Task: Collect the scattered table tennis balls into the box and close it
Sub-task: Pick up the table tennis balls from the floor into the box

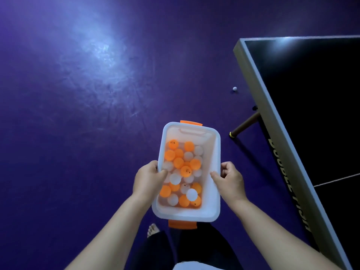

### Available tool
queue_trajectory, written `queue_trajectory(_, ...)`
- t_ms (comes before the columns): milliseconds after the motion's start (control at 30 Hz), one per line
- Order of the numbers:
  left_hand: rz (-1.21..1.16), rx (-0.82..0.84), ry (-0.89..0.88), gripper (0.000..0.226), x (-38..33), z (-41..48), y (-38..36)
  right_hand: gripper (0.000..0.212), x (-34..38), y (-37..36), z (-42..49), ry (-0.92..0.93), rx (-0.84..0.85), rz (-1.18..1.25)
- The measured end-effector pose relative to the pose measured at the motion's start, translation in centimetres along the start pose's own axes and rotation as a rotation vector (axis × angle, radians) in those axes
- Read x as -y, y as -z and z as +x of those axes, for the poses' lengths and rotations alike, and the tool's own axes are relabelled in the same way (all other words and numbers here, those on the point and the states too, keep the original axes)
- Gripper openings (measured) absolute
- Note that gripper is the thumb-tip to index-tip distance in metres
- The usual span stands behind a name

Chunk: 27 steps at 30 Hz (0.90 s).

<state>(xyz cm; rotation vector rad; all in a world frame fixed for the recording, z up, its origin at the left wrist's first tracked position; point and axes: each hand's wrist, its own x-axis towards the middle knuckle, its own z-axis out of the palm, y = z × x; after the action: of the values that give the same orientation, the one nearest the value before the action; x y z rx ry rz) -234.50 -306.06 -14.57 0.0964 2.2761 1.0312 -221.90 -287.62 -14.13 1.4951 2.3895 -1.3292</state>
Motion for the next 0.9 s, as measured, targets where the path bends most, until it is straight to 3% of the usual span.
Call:
queue_trajectory(300,0.091,0.040,-0.121,0.021,-11.4,14.6,1.8,0.017,8.3,2.5,13.0,-0.013,-0.060,0.130)
queue_trajectory(533,0.122,-0.029,-0.117,0.023,-19.4,25.8,3.6,0.017,16.3,3.8,24.7,-0.002,-0.041,0.137)
queue_trajectory(900,0.217,-0.024,-0.220,0.030,-30.8,44.8,10.4,0.020,30.1,1.8,41.5,0.033,-0.109,0.150)
